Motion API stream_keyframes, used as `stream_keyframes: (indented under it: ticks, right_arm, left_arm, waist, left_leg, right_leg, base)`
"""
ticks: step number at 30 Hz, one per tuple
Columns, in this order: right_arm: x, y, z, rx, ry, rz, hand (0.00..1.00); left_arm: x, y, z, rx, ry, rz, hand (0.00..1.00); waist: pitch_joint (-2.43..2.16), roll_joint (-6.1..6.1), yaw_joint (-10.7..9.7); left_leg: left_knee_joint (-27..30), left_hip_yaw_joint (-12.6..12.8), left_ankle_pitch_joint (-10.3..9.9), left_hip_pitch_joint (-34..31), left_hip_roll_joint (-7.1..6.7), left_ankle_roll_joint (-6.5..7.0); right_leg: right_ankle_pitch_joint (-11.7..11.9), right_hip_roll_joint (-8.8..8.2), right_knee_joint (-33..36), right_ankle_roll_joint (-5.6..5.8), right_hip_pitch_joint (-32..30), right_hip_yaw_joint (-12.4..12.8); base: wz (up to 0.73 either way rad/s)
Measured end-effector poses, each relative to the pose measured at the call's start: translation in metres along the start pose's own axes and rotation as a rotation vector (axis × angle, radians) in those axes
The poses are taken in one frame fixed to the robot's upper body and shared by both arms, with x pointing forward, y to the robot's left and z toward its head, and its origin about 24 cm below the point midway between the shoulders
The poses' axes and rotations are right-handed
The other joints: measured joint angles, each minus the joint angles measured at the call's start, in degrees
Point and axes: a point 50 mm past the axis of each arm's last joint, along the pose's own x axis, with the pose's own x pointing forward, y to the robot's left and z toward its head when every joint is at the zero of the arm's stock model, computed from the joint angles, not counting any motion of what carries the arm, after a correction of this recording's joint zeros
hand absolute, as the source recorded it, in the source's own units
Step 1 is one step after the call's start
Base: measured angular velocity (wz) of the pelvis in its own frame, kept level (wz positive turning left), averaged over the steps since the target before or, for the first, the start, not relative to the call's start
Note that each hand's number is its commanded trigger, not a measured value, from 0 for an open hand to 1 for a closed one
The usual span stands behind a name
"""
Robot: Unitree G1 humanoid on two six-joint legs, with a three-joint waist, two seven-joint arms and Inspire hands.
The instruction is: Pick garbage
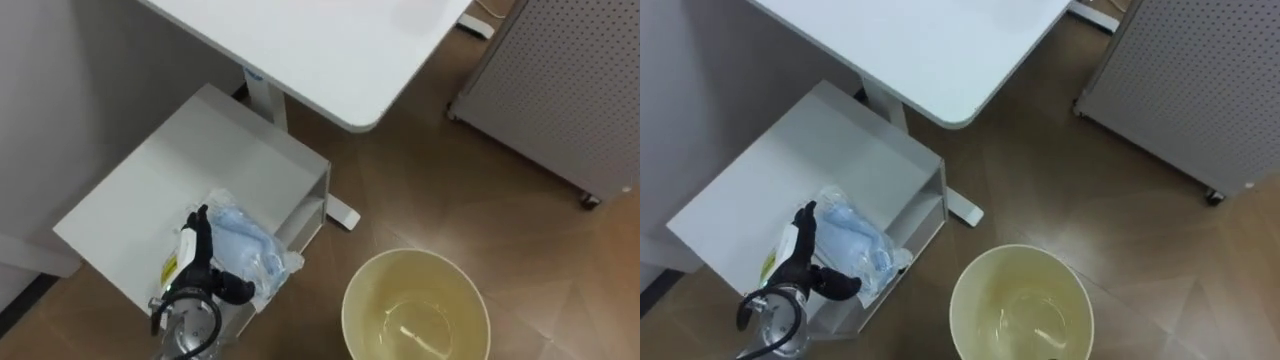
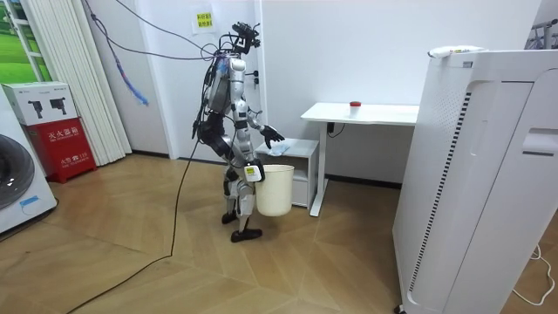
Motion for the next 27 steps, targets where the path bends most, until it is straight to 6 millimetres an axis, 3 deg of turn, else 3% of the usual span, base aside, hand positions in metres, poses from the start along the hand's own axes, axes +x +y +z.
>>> stream_keyframes:
  ticks: [7, 12, 16, 17, 18, 20, 27]
  right_arm:
    - [0.000, 0.004, 0.000, 0.003, -0.002, 0.009, 1.00]
    - [0.001, 0.009, 0.006, -0.028, -0.019, 0.037, 1.00]
    - [0.001, 0.008, 0.009, -0.038, -0.020, 0.042, 1.00]
    - [0.001, 0.007, 0.010, -0.034, -0.021, 0.041, 1.00]
    - [0.001, 0.007, 0.010, -0.016, -0.022, 0.041, 1.00]
    - [0.001, 0.008, 0.010, -0.003, -0.023, 0.047, 1.00]
    - [0.002, 0.012, 0.012, 0.030, -0.029, 0.059, 1.00]
  left_arm:
    - [0.003, 0.000, 0.010, 0.053, -0.049, -0.012, 0.00]
    - [0.003, -0.003, 0.015, 0.105, -0.081, -0.034, 0.00]
    - [0.002, -0.008, 0.013, 0.154, -0.087, -0.065, 0.00]
    - [0.001, -0.008, 0.013, 0.162, -0.090, -0.070, 0.14]
    - [0.001, -0.010, 0.013, 0.188, -0.093, -0.081, 0.59]
    - [0.001, -0.011, 0.012, 0.225, -0.097, -0.101, 1.00]
    - [0.012, 0.004, 0.016, 0.311, -0.096, -0.066, 1.00]
  waist:
    - [0.07, 0.14, -0.22]
    - [0.20, 0.38, -1.24]
    - [0.55, 1.00, -1.41]
    - [0.60, 1.10, -1.47]
    - [0.62, 1.14, -1.47]
    - [0.61, 1.14, -1.46]
    - [0.59, 1.09, -1.39]
  left_leg:
    - [3.03, -0.37, -0.92, -2.25, 1.71, -1.03]
    - [4.93, -0.56, -1.25, -4.47, 1.81, -1.23]
    - [5.50, -0.75, -1.80, -4.87, 2.42, -1.59]
    - [5.49, -0.81, -1.80, -4.91, 2.42, -1.60]
    - [5.47, -0.82, -1.82, -5.01, 2.45, -1.64]
    - [5.53, -0.79, -1.85, -5.27, 2.47, -1.71]
    - [5.56, -0.53, -1.86, -5.55, 2.37, -1.71]
  right_leg:
    - [-0.76, 0.84, 2.01, -1.18, -1.83, -0.13]
    - [-1.60, 0.81, 4.29, -1.60, -4.34, -0.01]
    - [-1.99, 1.04, 4.63, -2.02, -4.47, -0.35]
    - [-2.04, 1.00, 4.64, -2.10, -4.49, -0.45]
    - [-2.09, 1.03, 4.67, -2.16, -4.61, -0.47]
    - [-2.11, 1.12, 4.81, -2.18, -4.95, -0.29]
    - [-2.16, 1.00, 5.13, -2.10, -5.44, -0.05]
  base:
    - [-0.03]
    - [0.04]
    - [-0.02]
    - [0.00]
    - [0.00]
    - [0.00]
    - [0.00]
